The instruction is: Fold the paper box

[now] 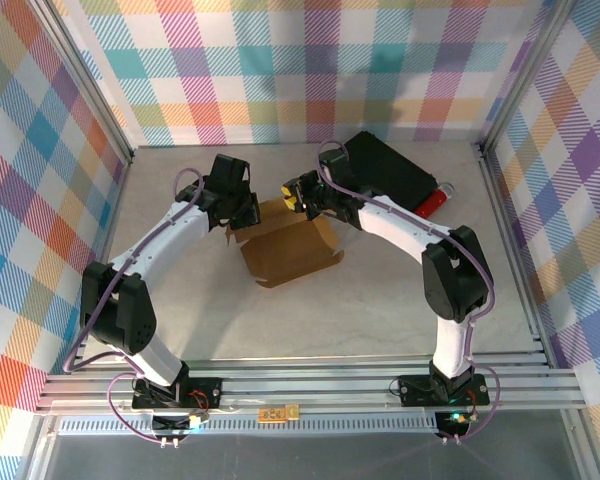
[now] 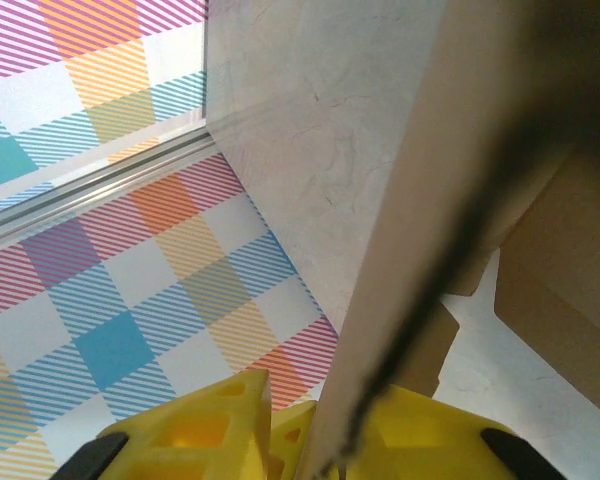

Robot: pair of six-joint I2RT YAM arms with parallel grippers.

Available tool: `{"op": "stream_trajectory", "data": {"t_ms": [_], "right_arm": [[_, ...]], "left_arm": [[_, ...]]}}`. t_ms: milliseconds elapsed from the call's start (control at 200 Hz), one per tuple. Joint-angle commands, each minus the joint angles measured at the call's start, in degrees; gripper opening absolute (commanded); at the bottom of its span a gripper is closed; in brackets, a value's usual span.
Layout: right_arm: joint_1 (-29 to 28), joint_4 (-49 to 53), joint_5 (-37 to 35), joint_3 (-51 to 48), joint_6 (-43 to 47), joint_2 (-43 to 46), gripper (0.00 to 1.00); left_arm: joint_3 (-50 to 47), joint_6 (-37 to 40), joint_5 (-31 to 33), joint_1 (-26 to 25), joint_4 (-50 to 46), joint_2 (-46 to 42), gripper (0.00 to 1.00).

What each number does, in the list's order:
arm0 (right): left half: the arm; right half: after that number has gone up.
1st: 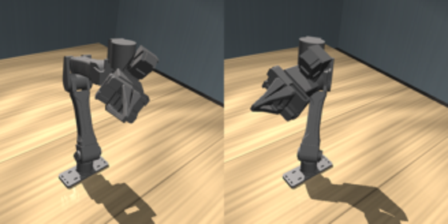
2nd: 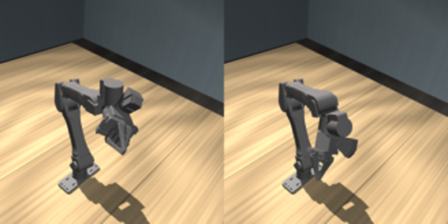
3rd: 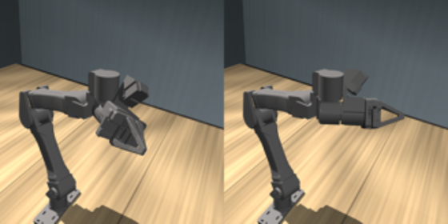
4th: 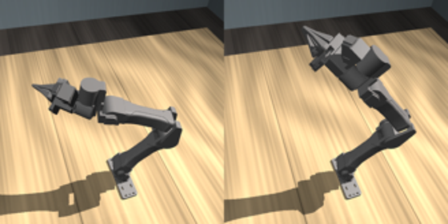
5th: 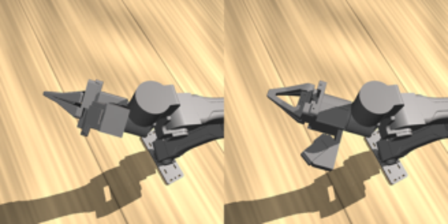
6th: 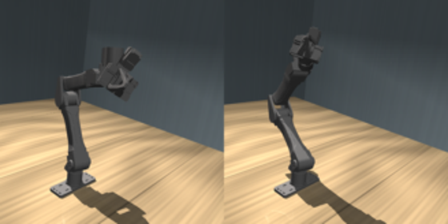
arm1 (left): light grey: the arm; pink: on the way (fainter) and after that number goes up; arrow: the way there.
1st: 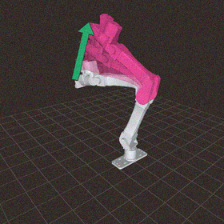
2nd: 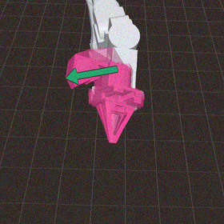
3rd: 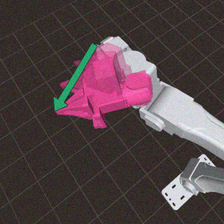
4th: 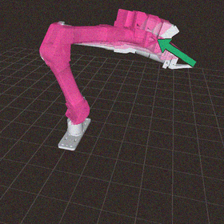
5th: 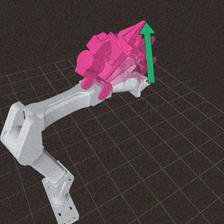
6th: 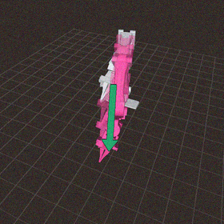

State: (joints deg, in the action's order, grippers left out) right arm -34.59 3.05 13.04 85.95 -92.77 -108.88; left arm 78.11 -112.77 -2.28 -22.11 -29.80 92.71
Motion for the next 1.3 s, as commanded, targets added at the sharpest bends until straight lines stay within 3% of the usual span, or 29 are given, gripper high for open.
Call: {"op": "stream_trajectory", "data": {"t_ms": [0,200,390,435,530,605,685,885,1045,1295], "right_arm": [[-0.5,-0.6,-1.0,0.3,-0.8,2.6,0.23],[-0.6,0.5,-1.7,0.5,-0.5,1.9,0.22],[-0.6,1.8,-2.8,2.3,0.5,0.9,0.06],[-0.4,3.1,-3.0,3.0,1.3,0.8,0.00],[0.2,7.2,-2.1,4.8,3.6,0.8,0.00],[1.4,9.4,-0.4,5.6,5.5,0.7,0.00],[3.0,12.2,2.8,7.0,6.7,0.0,0.00],[5.2,13.9,6.8,9.9,6.8,-1.9,0.00],[5.7,16.4,8.4,13.6,7.6,-3.9,0.00],[5.8,16.5,8.7,14.5,6.9,-5.0,0.00]], "left_arm": [[-1.0,-1.2,0.2,-0.2,-0.5,-1.8,0.00],[-0.2,-1.0,-0.2,-0.2,-0.4,-1.3,0.00],[0.0,-0.8,-1.0,-0.2,-0.9,-1.6,0.00],[-0.1,-0.2,-1.0,-0.2,-1.1,-2.2,0.14],[0.6,3.4,-1.9,0.8,-3.0,-4.2,0.50],[1.8,7.8,-4.1,3.3,-6.0,-5.8,0.58],[2.2,11.8,-6.7,6.0,-6.8,-7.2,0.56],[1.0,16.6,-16.8,8.1,1.9,-4.3,0.47],[5.4,21.4,-18.3,7.8,1.2,-0.9,0.44],[7.3,23.0,-18.7,7.3,-1.0,-0.6,0.41]]}}
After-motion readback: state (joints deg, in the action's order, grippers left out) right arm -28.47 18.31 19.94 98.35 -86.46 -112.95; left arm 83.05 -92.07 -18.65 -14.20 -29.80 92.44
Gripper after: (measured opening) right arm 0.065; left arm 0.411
